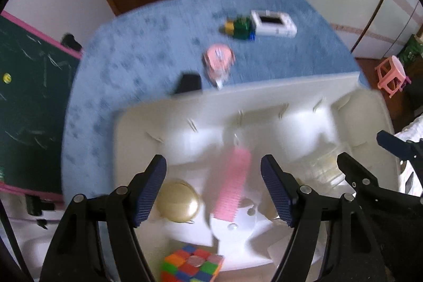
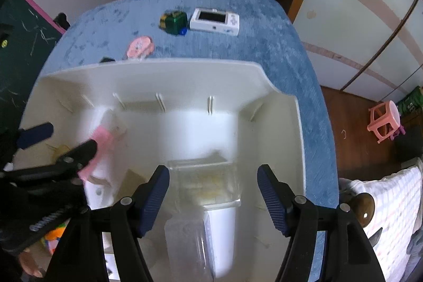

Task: Organize rigid objects
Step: 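Move both tools back toward the pink tape dispenser and green jar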

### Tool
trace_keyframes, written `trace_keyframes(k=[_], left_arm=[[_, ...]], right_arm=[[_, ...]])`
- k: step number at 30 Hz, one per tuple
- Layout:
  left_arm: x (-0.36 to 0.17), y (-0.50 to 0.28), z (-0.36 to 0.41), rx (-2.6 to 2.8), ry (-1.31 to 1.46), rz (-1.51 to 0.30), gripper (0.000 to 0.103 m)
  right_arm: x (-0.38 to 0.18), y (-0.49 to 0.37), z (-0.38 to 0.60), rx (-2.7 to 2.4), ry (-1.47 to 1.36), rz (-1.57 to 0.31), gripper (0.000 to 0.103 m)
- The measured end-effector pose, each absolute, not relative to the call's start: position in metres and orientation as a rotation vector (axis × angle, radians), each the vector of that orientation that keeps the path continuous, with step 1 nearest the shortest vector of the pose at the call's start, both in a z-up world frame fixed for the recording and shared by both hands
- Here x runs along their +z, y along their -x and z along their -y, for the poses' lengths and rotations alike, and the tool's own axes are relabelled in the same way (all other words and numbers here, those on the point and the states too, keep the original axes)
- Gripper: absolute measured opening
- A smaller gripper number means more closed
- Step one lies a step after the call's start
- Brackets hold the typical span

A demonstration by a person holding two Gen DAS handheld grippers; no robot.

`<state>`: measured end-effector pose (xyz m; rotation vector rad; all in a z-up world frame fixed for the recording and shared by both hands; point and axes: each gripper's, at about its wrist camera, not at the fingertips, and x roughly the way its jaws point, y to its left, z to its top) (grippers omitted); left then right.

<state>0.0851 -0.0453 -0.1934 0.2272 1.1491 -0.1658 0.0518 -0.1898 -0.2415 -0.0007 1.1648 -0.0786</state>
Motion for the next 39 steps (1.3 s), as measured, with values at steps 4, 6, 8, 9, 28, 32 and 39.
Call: trace_keyframes(k=[4, 6, 8, 9, 28, 32, 39], left_arm=[[-0.149, -0.086, 0.031, -0.161, -0.222, -1.088, 0.077], [-0.127, -0.092, 0.022, -0.164, -0.208, -1.070, 0.077], [-0.107, -0.095, 0.014, -0.160, -0.199, -1.052, 0.077], [-0.097, -0.098, 0.009, -0.160, -0.195, -1.044, 0.077], [-0.101, -0.190, 0.016, -0.267, -0.324, -1.102, 0.083], [-0.143, -0.216, 0.034, -0.305, -0.325, -1.161, 0.083], [-0.206, -0.251, 0.052, -0.340, -0.262, -1.263, 0.083]], right_arm=[[-0.211, -0.051, 0.188, -0.053, -0.013, -1.112, 0.070], [-0.197, -0.051, 0.187, -0.041, -0.017, -1.088, 0.070], [-0.180, -0.052, 0.186, -0.025, -0.016, -1.060, 0.070], [-0.172, -0.052, 0.185, -0.018, -0.015, -1.048, 0.070], [-0.051, -0.129, 0.206, 0.038, -0.105, -0.941, 0.070], [-0.062, -0.170, 0.208, 0.021, -0.164, -0.993, 0.070], [-0.136, -0.243, 0.213, -0.020, -0.323, -1.170, 0.070]])
